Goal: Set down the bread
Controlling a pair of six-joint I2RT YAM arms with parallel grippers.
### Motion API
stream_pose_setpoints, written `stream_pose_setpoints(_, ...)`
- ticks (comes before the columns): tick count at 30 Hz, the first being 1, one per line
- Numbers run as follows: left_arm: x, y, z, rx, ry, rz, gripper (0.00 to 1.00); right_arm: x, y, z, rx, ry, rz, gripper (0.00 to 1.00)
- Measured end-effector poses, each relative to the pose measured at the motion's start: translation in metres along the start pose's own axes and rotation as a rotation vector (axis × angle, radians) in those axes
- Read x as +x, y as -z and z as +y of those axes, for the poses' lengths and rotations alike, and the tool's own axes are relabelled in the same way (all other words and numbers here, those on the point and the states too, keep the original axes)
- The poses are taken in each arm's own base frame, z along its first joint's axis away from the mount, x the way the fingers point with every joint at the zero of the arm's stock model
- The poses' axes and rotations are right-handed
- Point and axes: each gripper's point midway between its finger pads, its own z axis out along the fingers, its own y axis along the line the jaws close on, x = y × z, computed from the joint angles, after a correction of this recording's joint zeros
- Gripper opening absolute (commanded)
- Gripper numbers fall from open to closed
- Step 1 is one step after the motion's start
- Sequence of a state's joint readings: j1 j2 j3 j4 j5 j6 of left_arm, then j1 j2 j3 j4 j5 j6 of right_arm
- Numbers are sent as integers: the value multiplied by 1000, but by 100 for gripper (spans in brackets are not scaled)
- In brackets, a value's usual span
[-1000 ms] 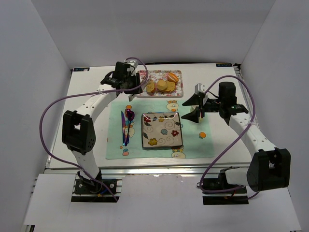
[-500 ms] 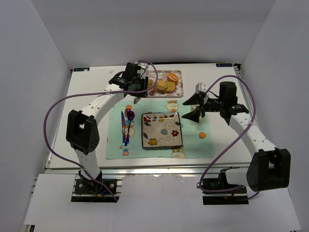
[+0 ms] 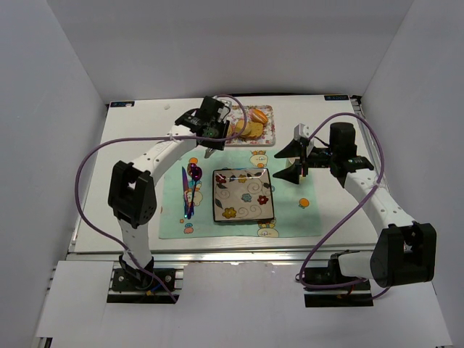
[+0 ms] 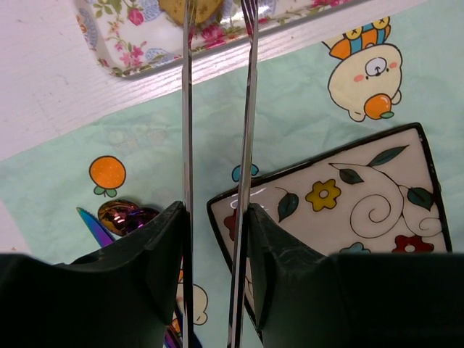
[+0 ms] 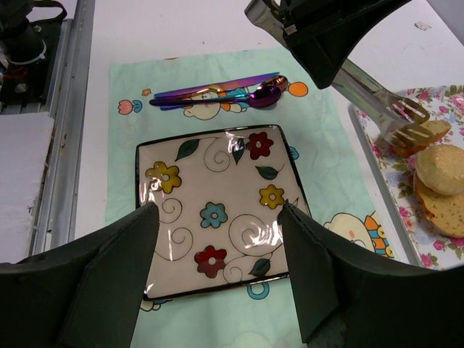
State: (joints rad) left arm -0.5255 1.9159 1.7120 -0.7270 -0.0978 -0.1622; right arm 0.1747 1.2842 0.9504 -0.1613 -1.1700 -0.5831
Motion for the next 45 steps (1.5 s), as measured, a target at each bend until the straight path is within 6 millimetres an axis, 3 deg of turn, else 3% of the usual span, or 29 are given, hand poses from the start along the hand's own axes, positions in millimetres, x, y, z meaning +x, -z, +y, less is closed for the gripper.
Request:
stream_pose_setpoints(9,2,-12,10,-63,-19,14,41,-1,1,1,-5,-2,-6,73)
stream_pose_setpoints(11,3,-13,10,-67,-22,18,36,-1,1,1,-5,-2,-6,73)
stream_pose_setpoints(17,3,-13,13,-79,-30,19,9,-1,1,1,-8,-3,-8,73)
stream_pose_setpoints(22,2,-8,20,-118,-30,13,2,-1,2,0,-4,-6,-9,73)
stream_pose_setpoints(26,-1,14,32,-149,-15,-25,0,-1,2,0,-6,-6,-10,73)
stream_pose_setpoints(33,-4,78,67,-203,55,-138,0,1,2,2,-9,-5,-5,73)
stream_pose_setpoints(36,23,98,92,-247,105,-144,0,2,3,3,-10,-5,-1,73)
stream_pose_setpoints(42,120,104,159,-405,233,1,0,7,3,6,-17,-18,10,73)
stream_pose_setpoints(45,158,107,179,-464,286,76,0,7,3,7,-18,-22,11,73)
